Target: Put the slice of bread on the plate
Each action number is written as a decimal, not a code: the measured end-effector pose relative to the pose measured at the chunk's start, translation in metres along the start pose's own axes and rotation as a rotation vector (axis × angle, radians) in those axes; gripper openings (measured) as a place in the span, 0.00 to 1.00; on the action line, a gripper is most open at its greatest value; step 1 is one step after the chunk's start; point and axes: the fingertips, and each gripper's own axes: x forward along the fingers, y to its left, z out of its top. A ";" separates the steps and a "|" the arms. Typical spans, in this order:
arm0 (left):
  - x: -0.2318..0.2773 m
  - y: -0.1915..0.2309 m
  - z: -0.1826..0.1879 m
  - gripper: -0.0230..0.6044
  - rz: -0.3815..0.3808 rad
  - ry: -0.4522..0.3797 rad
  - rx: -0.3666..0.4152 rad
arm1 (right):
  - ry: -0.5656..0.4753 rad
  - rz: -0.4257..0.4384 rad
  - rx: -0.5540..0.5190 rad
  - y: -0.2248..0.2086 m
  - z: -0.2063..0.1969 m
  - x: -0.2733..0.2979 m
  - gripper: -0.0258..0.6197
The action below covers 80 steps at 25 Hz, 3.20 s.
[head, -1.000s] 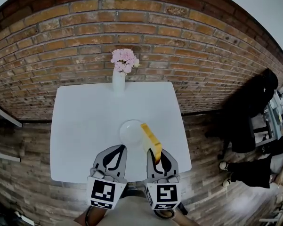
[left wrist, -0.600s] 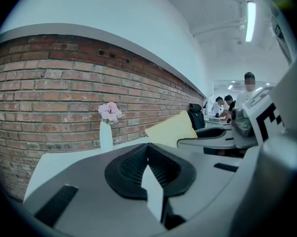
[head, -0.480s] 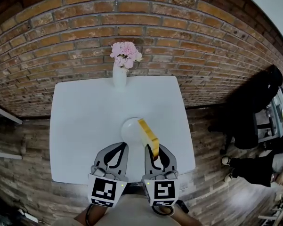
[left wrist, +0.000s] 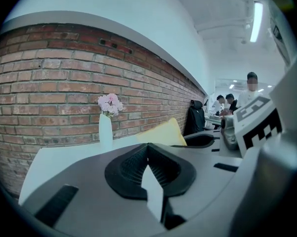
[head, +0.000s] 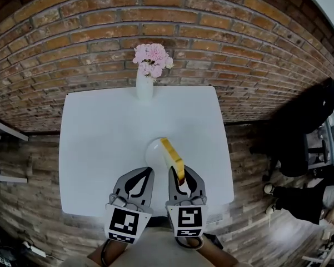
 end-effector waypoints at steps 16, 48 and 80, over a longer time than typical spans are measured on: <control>0.011 0.013 -0.006 0.05 0.015 0.028 -0.009 | 0.084 0.066 0.027 0.011 -0.028 0.037 0.18; 0.013 0.034 -0.016 0.05 0.059 0.067 -0.029 | 0.278 0.227 0.449 0.018 -0.082 0.087 0.18; 0.005 0.040 -0.018 0.05 0.062 0.054 -0.033 | 0.379 0.119 0.263 -0.006 -0.116 0.107 0.36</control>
